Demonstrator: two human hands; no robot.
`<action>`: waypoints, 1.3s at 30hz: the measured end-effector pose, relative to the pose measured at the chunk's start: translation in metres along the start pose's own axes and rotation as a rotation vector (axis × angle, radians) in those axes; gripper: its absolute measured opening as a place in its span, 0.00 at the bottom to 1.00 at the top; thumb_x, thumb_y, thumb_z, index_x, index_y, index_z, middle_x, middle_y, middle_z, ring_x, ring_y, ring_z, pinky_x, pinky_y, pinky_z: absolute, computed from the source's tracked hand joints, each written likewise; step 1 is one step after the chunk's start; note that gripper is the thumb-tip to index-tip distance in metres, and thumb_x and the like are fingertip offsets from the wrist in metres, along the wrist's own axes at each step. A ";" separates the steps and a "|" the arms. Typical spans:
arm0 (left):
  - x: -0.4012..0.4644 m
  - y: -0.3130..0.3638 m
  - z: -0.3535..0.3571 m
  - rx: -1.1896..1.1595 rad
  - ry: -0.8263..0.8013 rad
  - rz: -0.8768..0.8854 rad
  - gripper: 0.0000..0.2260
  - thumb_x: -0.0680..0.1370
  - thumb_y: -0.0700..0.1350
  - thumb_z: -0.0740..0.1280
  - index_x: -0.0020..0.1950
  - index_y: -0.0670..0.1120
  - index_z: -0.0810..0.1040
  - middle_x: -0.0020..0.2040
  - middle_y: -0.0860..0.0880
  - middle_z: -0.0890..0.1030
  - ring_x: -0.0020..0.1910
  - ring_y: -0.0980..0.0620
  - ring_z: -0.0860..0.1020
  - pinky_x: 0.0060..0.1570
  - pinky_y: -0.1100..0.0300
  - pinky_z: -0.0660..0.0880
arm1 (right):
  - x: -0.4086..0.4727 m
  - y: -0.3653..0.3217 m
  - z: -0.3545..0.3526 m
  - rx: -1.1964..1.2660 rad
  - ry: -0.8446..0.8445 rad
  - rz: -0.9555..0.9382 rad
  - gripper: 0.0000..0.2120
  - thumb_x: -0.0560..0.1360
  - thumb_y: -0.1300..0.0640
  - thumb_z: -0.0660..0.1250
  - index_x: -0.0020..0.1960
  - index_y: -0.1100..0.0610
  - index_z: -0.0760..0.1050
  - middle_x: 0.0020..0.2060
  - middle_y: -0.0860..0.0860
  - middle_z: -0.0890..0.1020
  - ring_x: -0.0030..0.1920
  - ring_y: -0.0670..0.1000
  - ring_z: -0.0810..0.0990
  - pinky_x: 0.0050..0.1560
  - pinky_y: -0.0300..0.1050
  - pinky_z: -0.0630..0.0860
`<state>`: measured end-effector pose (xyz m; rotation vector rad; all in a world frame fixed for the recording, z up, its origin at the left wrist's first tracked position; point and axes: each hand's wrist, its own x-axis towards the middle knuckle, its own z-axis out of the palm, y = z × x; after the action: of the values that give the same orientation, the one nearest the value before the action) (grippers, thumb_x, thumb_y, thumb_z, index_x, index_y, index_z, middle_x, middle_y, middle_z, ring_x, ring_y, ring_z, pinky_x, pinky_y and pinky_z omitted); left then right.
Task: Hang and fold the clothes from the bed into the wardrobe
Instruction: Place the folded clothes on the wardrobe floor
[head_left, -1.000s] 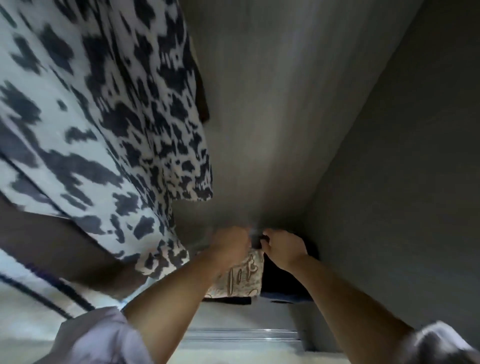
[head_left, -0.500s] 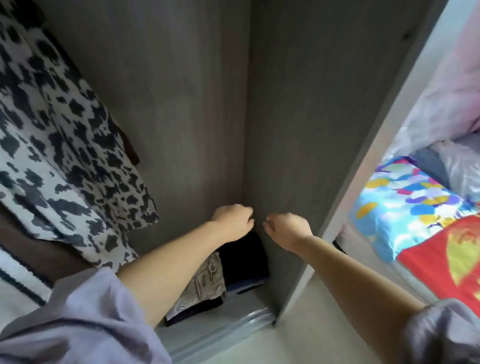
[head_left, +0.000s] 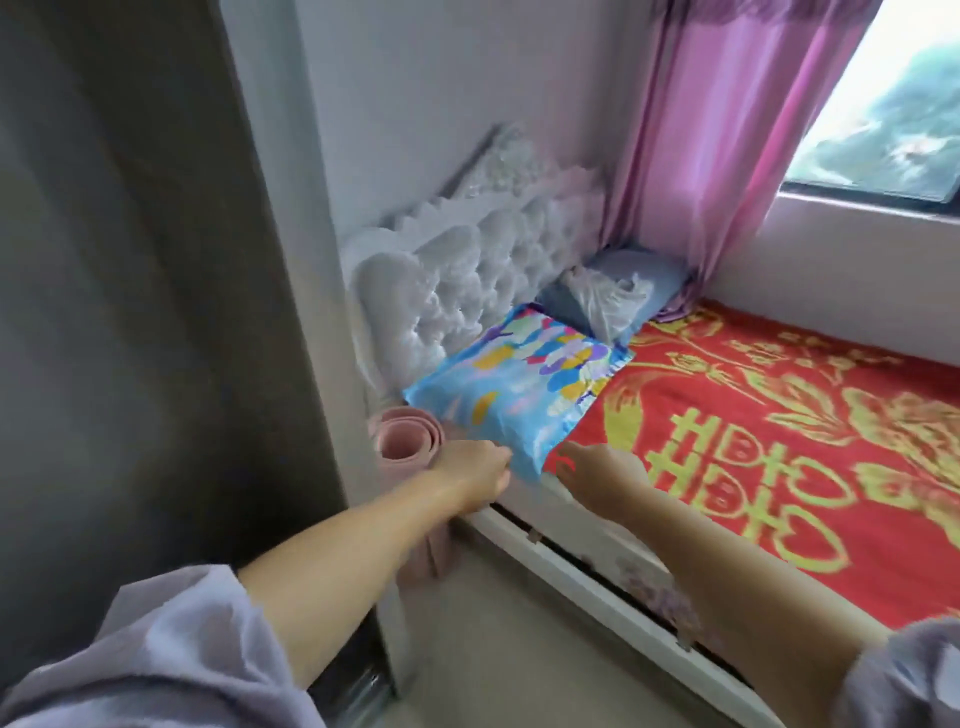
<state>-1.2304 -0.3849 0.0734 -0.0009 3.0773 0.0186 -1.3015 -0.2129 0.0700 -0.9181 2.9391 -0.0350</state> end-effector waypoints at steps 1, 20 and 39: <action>0.015 0.021 -0.001 -0.016 0.004 0.030 0.14 0.81 0.49 0.55 0.58 0.43 0.74 0.58 0.42 0.78 0.57 0.41 0.77 0.43 0.54 0.68 | -0.004 0.025 0.000 -0.027 -0.016 0.021 0.16 0.82 0.49 0.52 0.65 0.52 0.70 0.56 0.55 0.80 0.55 0.59 0.80 0.48 0.47 0.74; 0.304 0.113 -0.007 -0.060 -0.013 0.255 0.13 0.81 0.49 0.55 0.58 0.44 0.74 0.55 0.44 0.79 0.52 0.43 0.77 0.40 0.56 0.70 | 0.120 0.242 -0.010 0.044 0.021 0.345 0.17 0.82 0.50 0.51 0.68 0.53 0.68 0.52 0.55 0.81 0.50 0.58 0.81 0.42 0.47 0.76; 0.539 0.114 0.011 -0.156 -0.063 0.182 0.14 0.81 0.50 0.55 0.59 0.46 0.75 0.58 0.46 0.79 0.56 0.43 0.76 0.47 0.54 0.72 | 0.318 0.393 -0.004 0.052 -0.025 0.332 0.17 0.82 0.51 0.52 0.68 0.53 0.68 0.52 0.54 0.81 0.50 0.58 0.81 0.44 0.48 0.77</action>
<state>-1.7677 -0.2712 0.0296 0.2659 2.9931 0.2612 -1.7861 -0.0706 0.0417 -0.4118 3.0081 -0.0817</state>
